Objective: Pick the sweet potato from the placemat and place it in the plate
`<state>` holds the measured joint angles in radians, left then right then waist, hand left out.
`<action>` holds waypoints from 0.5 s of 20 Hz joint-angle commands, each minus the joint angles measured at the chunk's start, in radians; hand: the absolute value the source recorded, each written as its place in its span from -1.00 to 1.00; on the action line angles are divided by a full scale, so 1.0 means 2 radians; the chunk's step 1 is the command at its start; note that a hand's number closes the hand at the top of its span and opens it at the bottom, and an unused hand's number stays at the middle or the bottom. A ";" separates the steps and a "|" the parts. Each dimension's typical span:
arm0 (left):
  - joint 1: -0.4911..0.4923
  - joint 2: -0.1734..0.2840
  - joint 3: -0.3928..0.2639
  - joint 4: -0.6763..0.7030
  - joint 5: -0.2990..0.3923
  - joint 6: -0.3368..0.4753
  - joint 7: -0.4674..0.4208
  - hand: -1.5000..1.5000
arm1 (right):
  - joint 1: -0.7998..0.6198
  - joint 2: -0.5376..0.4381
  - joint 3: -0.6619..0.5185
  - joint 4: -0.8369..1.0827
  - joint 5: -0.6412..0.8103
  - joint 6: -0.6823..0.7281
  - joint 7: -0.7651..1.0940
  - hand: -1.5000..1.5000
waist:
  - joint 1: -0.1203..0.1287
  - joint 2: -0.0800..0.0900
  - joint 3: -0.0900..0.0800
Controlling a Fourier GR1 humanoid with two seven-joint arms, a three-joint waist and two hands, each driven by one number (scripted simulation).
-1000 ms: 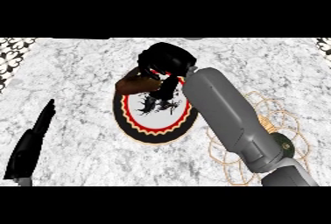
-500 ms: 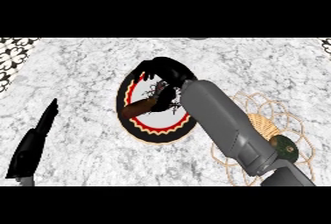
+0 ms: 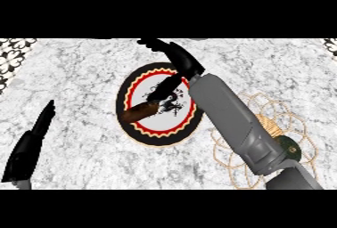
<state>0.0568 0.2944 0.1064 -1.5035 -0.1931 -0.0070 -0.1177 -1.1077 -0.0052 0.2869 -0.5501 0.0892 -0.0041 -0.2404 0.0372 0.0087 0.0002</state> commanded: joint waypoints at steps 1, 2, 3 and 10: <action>0.025 -0.009 -0.008 -0.007 -0.007 0.004 -0.021 0.00 | -0.020 -0.032 -0.065 0.039 -0.036 -0.001 -0.011 -1.00 | 0.000 0.001 0.000; -0.007 0.006 0.008 0.014 -0.001 -0.004 -0.001 0.00 | -0.030 -0.038 -0.078 0.042 -0.050 0.022 -0.004 -1.00 | -0.005 0.001 0.000; -0.012 0.000 0.005 -0.014 0.005 -0.004 0.020 0.00 | -0.030 -0.048 -0.087 0.042 -0.056 0.031 -0.004 -1.00 | -0.006 0.000 0.000; 0.004 -0.010 -0.010 -0.010 -0.010 0.000 -0.006 0.00 | -0.006 -0.105 -0.147 0.121 -0.095 0.111 -0.129 -1.00 | 0.012 0.008 0.001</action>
<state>0.0529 0.2849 0.1028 -1.5082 -0.2007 -0.0093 -0.1210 -1.1317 -0.1629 0.0435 -0.3840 -0.0796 0.1627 -0.3882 0.0457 0.0193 0.0010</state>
